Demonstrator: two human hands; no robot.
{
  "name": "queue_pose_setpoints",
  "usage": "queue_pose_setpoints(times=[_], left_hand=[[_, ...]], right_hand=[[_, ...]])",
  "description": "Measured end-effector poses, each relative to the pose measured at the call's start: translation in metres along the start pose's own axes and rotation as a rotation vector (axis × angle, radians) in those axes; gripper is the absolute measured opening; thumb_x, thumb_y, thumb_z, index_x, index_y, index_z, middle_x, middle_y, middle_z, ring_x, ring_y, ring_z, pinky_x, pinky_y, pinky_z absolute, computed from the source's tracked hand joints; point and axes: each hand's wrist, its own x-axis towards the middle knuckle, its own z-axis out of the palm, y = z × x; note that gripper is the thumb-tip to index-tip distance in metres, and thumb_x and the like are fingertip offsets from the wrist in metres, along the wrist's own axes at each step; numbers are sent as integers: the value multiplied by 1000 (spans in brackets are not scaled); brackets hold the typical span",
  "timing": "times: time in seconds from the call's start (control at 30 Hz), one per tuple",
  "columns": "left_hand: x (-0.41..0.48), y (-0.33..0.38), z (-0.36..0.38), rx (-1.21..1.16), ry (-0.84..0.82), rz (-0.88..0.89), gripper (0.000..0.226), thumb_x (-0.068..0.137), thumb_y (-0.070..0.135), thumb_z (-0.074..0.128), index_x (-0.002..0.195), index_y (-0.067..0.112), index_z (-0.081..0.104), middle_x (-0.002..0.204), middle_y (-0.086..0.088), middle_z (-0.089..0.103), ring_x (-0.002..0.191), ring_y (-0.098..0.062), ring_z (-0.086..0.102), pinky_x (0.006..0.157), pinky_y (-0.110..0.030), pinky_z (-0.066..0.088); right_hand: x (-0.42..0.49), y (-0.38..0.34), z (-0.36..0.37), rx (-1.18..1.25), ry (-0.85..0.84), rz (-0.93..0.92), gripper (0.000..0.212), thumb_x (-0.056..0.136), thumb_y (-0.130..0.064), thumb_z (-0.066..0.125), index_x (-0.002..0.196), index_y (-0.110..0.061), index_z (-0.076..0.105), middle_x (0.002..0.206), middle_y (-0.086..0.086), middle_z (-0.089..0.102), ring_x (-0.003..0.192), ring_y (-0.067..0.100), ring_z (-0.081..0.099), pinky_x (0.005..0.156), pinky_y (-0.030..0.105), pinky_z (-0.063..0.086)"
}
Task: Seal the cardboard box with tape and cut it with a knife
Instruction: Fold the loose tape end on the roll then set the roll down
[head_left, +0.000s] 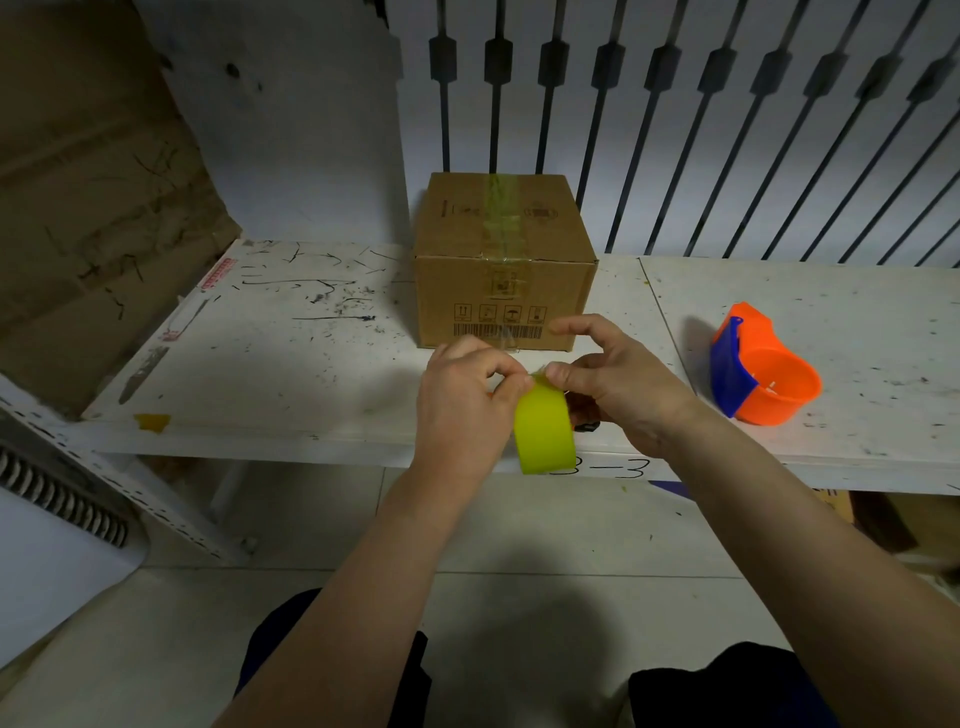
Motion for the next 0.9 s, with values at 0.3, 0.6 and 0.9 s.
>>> queue_pose_setpoints(times=[0.3, 0.6, 0.9], left_hand=[[3, 3, 0, -30, -14, -27, 6, 79, 11, 66, 76, 7, 68, 86, 3, 53, 75, -11, 52, 65, -12, 40], [3, 5, 5, -39, 2, 32, 7, 82, 13, 62, 78, 8, 66, 84, 1, 54, 75, -14, 53, 66, -23, 43], [3, 6, 11, -208, -82, -177, 2, 77, 16, 69, 76, 14, 70, 89, 1, 61, 80, -11, 59, 71, -19, 48]], right_hand=[[-3, 0, -1, -107, -11, -194, 27, 80, -5, 64, 83, -31, 63, 75, 0, 50, 60, 12, 51, 46, 15, 45], [-3, 3, 2, -69, 81, -219, 8, 77, -11, 69, 83, -16, 67, 68, -2, 49, 51, 2, 49, 38, 8, 38], [0, 10, 2, -190, 95, -147, 23, 90, -18, 54, 67, -23, 55, 71, -5, 52, 65, 9, 47, 58, 22, 40]])
